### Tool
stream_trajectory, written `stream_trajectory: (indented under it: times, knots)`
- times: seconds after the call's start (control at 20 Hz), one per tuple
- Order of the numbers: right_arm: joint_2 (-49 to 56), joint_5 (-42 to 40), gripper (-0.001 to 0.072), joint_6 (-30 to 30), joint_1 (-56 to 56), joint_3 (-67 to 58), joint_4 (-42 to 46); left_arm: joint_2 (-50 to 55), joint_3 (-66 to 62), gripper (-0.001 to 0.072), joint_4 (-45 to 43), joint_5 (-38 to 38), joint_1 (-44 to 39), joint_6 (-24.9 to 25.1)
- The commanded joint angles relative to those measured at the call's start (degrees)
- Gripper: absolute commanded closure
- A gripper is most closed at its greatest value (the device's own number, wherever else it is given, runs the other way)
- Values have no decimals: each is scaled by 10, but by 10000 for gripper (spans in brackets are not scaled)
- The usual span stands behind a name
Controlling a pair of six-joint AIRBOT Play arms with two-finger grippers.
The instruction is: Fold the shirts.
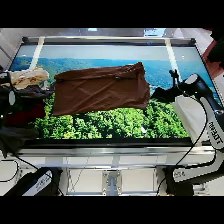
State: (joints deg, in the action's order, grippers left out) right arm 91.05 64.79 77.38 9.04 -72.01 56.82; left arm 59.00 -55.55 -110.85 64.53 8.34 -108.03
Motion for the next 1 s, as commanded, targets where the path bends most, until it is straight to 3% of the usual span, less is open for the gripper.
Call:
stream_trajectory:
  times: [0.0, 0.4, 0.55, 0.6, 0.7, 0.8, 0.95]
  knots:
    - [0, -92, 223, 0, -4, 76, -91, -12, 27, 357, 110, -13, 2, 46]
    - [3, -194, 227, 9, -40, 137, -157, -12, 27, 358, 123, -12, 2, 53]
    - [10, -228, 362, 9, -51, 137, -189, -12, 27, 358, 123, -12, 2, 61]
    - [10, -237, 451, 9, -51, 137, -198, -12, 27, 357, 123, -11, 2, 61]
    - [10, -248, 483, 9, -49, 137, -219, -12, 28, 357, 123, -11, 2, 61]
    - [10, -254, 688, 6, -48, 137, -226, -12, 32, 357, 117, -28, 3, 53]
    - [10, -252, 685, 1, -49, 137, -226, -12, 57, 358, 124, -58, 3, -57]
